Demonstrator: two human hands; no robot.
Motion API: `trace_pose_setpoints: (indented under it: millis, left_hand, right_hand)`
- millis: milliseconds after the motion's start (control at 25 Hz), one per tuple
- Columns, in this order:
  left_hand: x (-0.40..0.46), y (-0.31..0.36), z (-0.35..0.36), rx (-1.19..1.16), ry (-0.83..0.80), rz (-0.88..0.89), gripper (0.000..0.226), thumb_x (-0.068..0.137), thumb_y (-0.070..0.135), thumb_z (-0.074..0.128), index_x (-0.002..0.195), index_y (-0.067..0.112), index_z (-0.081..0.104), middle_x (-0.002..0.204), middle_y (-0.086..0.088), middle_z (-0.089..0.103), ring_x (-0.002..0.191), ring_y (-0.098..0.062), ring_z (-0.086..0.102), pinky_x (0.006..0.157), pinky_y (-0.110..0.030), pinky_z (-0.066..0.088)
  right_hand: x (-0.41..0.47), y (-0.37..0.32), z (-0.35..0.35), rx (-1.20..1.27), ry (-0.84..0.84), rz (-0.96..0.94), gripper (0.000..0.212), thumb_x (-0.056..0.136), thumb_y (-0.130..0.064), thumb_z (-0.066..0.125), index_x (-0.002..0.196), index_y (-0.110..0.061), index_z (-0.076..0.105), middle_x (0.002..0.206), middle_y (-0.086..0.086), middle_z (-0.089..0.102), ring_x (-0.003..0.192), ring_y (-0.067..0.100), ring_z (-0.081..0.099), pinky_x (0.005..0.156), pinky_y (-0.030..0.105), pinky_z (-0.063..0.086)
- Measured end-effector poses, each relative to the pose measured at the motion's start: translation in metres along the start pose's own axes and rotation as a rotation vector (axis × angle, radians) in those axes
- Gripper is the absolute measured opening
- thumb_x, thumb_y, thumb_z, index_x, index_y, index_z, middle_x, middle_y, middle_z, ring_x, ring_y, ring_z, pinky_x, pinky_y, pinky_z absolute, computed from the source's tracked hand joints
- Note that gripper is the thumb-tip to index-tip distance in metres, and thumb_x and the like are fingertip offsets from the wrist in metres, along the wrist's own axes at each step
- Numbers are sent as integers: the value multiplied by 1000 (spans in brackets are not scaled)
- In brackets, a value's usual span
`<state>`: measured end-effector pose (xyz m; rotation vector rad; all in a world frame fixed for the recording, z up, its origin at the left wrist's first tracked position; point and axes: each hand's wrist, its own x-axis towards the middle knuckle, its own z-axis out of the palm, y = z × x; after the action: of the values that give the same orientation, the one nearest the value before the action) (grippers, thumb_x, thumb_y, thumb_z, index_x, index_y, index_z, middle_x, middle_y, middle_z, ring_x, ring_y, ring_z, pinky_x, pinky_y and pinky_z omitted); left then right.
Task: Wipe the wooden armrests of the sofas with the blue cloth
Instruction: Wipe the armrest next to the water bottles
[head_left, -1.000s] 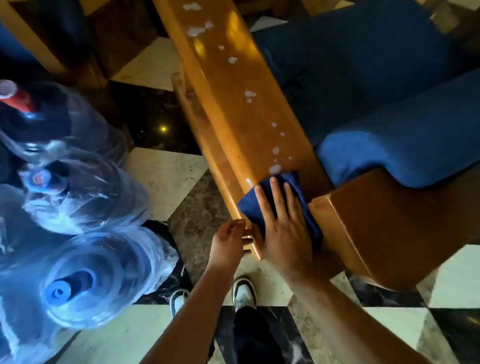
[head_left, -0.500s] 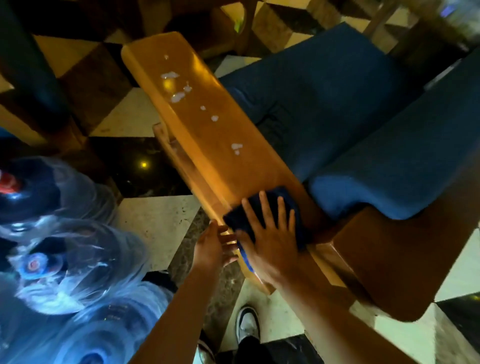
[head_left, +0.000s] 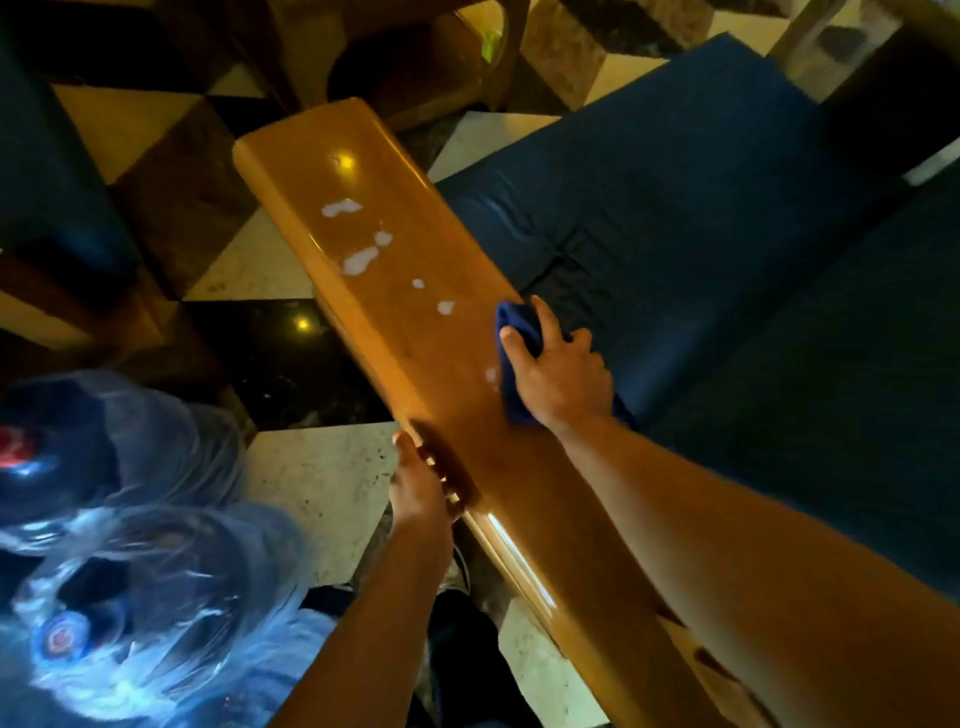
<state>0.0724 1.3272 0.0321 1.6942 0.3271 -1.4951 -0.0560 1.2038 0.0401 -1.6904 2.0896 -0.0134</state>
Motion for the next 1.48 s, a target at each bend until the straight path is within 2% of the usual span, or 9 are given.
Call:
trace_pose_setpoints:
  millis: [200,320,480,720,920,1040,1160,1320,1480]
  left_hand:
    - [29,51,11,-95,64,-21,67,97,70,34,110,12,66,99,-5,73,95,-29,70,63,-36,53]
    - [36,69,8,-91,91,24,65,98,68,34,110,13,66,103,-10,75,97,-29,70,71,-40,55]
    - [24,80,4,-120,98,1,61,101,64,33,105,12,65,104,-12,74,99,-29,69,87,-46,56]
    - [35,91,-1,-94,61,-33,66,102,63,28,100,8,64,96,-15,72,88,-32,69,78,-45,57]
    - [49,110,-10,-27,47,-58,71,100,68,26,99,8,63,92,-17,73,84,-35,69,67,-44,53]
    - [50,117,-8,-15,21,-67,67,99,68,27,99,11,62,105,-19,72,97,-38,69,79,-52,57]
    - [49,122,-7,-39,5,-73,67,100,68,26,100,12,63,103,-18,73,94,-36,70,78,-49,57]
    - [43,123,-8,-6,-30,-129,71,100,68,25,115,9,62,109,-19,73,103,-37,69,81,-50,57]
    - [43,130,-6,-14,-69,-159,71,101,67,25,125,9,59,116,-20,71,108,-38,67,77,-49,56]
  right_hand:
    - [82,-2,-20,557,-445,215,64,104,-65,45,146,-18,59,147,11,61,125,26,61,91,31,40]
    - [58,6,-27,547,-421,280,55,106,-61,42,124,-16,70,114,11,75,98,28,67,78,33,46]
    - [-79,51,0,-87,-77,-302,61,107,-59,28,165,-42,21,174,9,22,157,35,23,124,53,27]
    - [-66,-18,24,-245,-19,-659,82,91,-82,41,163,-51,20,177,5,12,159,48,15,124,68,20]
    - [58,-93,12,-88,8,-208,83,90,-86,29,160,-41,28,156,21,48,132,49,54,104,58,46]
    - [109,-74,-8,314,-261,42,61,102,-72,38,100,-19,68,101,18,72,92,36,67,82,38,43]
    - [81,-25,-21,411,-329,253,67,106,-66,32,70,-17,59,63,4,61,73,30,61,87,41,48]
    - [-75,39,-6,-170,-56,-73,75,99,-77,22,152,-29,46,150,17,54,137,43,51,112,56,41]
    - [-192,41,38,-416,-54,-311,66,107,-65,12,159,-30,31,167,18,27,145,55,37,111,64,30]
